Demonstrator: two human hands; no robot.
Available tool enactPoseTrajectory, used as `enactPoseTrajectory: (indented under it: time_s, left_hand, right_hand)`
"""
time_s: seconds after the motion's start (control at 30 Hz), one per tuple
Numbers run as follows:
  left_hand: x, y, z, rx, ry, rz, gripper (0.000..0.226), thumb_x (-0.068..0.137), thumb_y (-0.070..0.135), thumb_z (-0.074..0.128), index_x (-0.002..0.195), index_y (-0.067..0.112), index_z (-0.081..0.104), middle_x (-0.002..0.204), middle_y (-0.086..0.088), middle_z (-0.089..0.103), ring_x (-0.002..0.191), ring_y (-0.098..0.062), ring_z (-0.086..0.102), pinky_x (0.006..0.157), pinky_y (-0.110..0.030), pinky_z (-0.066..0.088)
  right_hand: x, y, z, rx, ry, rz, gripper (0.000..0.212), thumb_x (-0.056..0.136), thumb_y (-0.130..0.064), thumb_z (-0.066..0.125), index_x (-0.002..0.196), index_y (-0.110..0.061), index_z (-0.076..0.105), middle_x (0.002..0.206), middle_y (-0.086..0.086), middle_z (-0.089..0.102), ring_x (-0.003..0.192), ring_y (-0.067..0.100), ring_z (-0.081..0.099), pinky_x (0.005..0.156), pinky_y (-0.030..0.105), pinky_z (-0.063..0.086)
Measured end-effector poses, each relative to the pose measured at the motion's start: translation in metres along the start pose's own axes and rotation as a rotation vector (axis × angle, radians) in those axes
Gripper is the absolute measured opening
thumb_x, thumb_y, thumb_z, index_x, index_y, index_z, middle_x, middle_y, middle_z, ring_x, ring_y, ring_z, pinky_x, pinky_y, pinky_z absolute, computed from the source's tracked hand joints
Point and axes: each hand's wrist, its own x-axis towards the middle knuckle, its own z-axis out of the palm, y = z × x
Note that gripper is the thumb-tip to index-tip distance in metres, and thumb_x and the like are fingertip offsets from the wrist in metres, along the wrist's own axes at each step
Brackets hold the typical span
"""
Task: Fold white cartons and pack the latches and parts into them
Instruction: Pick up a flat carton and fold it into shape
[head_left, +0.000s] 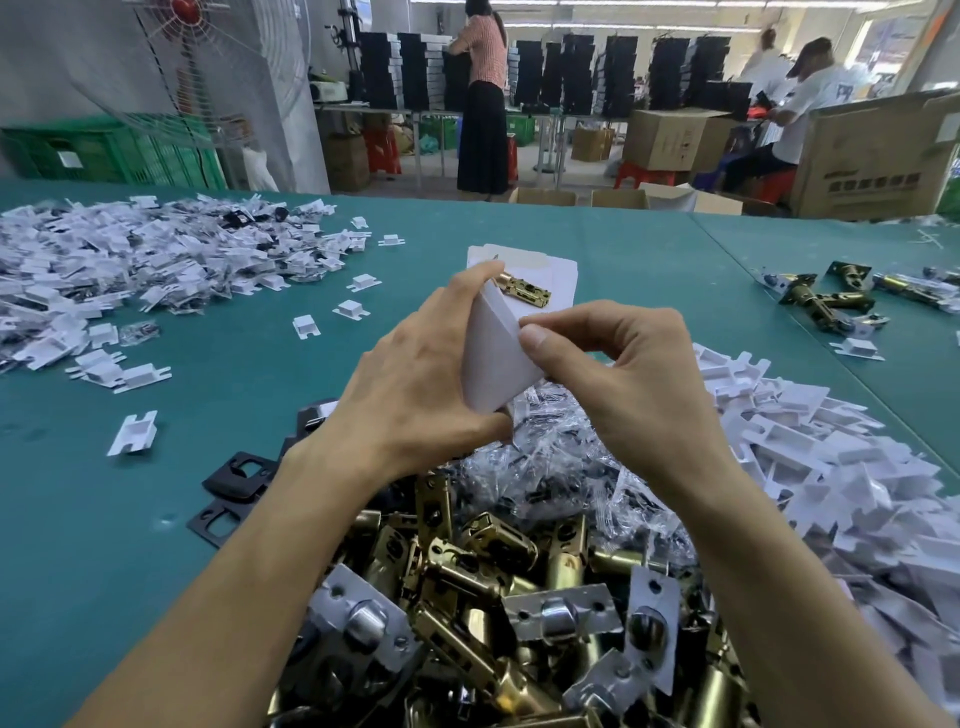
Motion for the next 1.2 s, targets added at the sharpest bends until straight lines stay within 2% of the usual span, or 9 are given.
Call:
enactPoseTrajectory:
  time_s: [0.13,0.37,0.57,0.7,0.8,0.9,1.0,1.1,1.2]
  left_hand:
    - [0.000,-0.003,-0.002,-0.062,0.071,0.039,0.086,0.063,0.040,0.069,0.138,0.049,0.027,0.101,0.009,0.045,0.079,-0.020,0.055,0.059,-0.041,0.052]
    - [0.001,-0.005,0.003,-0.106,0.146,0.037,0.069,0.059,0.040,0.074,0.116,0.038,0.035,0.096,0.018,0.048,0.081,-0.008,0.054,0.056,-0.035,0.046]
    - [0.005,0.000,-0.003,-0.165,0.243,0.106,0.091,0.062,0.052,0.084,0.136,0.030,0.037,0.133,0.001,0.043,0.120,-0.015,0.045,0.093,-0.022,0.042]
    - [0.010,0.004,-0.016,-0.525,0.357,-0.311,0.058,0.072,0.066,0.069,0.102,0.018,0.055,0.101,0.002,0.063,0.090,-0.019,0.065,0.075,-0.030,0.055]
    - [0.012,-0.001,-0.022,-1.110,-0.148,-0.626,0.085,0.071,0.077,0.056,0.126,0.013,0.056,0.112,-0.012,0.071,0.097,-0.033,0.072,0.080,-0.047,0.060]
    - [0.008,-0.001,-0.019,-1.470,-0.366,-0.476,0.076,0.064,0.069,0.079,0.113,0.012,0.071,0.113,-0.015,0.070,0.101,-0.035,0.070,0.082,-0.056,0.058]
    - [0.008,-0.004,-0.021,-1.616,-0.156,-0.565,0.073,0.038,0.048,0.098,0.095,0.007,0.077,0.093,-0.009,0.069,0.088,-0.025,0.072,0.081,-0.059,0.058]
    - [0.010,-0.011,-0.022,-1.359,0.128,-0.677,0.087,0.051,0.036,0.098,0.125,0.017,0.058,0.085,0.004,0.071,0.076,-0.011,0.072,0.078,-0.054,0.058]
    - [0.011,-0.011,-0.018,-1.126,0.291,-0.593,0.081,0.053,0.025,0.089,0.122,0.031,0.046,0.075,0.016,0.068,0.065,-0.001,0.068,0.062,-0.036,0.057]
  right_hand:
    - [-0.001,-0.001,0.001,0.059,-0.100,0.000,0.020,0.084,-0.013,0.077,0.100,-0.025,0.077,0.102,-0.011,0.071,0.090,0.003,0.068,0.080,0.018,0.054]
    - [-0.003,0.002,0.005,0.115,-0.137,0.025,0.027,0.084,-0.009,0.078,0.102,-0.028,0.073,0.095,0.003,0.075,0.076,0.021,0.074,0.076,0.050,0.060]
    - [0.000,0.008,0.004,0.041,0.120,-0.048,0.050,0.082,0.001,0.074,0.122,-0.026,0.058,0.102,-0.009,0.066,0.094,0.014,0.069,0.074,0.031,0.061]
    - [0.004,0.009,-0.006,0.001,0.267,-0.110,0.058,0.081,-0.006,0.078,0.133,-0.014,0.055,0.114,0.005,0.061,0.105,0.018,0.062,0.082,0.032,0.060]
    - [-0.001,0.004,0.001,-0.056,0.149,-0.227,0.046,0.078,-0.001,0.080,0.119,-0.016,0.063,0.113,0.009,0.058,0.107,0.019,0.060,0.080,0.028,0.060]
    - [-0.008,0.003,0.013,-0.138,-0.055,-0.278,0.048,0.075,0.004,0.081,0.115,-0.018,0.069,0.112,0.002,0.055,0.110,0.012,0.057,0.085,0.020,0.057]
    - [-0.009,0.001,0.015,-0.219,-0.269,-0.248,0.048,0.080,-0.010,0.081,0.124,-0.023,0.067,0.117,-0.002,0.063,0.109,0.009,0.062,0.093,0.029,0.055]
    - [-0.007,0.003,0.008,-0.301,-0.459,-0.075,0.035,0.084,-0.027,0.078,0.117,-0.027,0.066,0.096,-0.010,0.070,0.089,0.001,0.066,0.082,0.025,0.056]
    - [-0.007,0.003,0.007,-0.404,-0.649,-0.011,0.024,0.092,-0.035,0.068,0.113,-0.023,0.070,0.095,-0.011,0.072,0.086,-0.001,0.065,0.077,0.016,0.053]
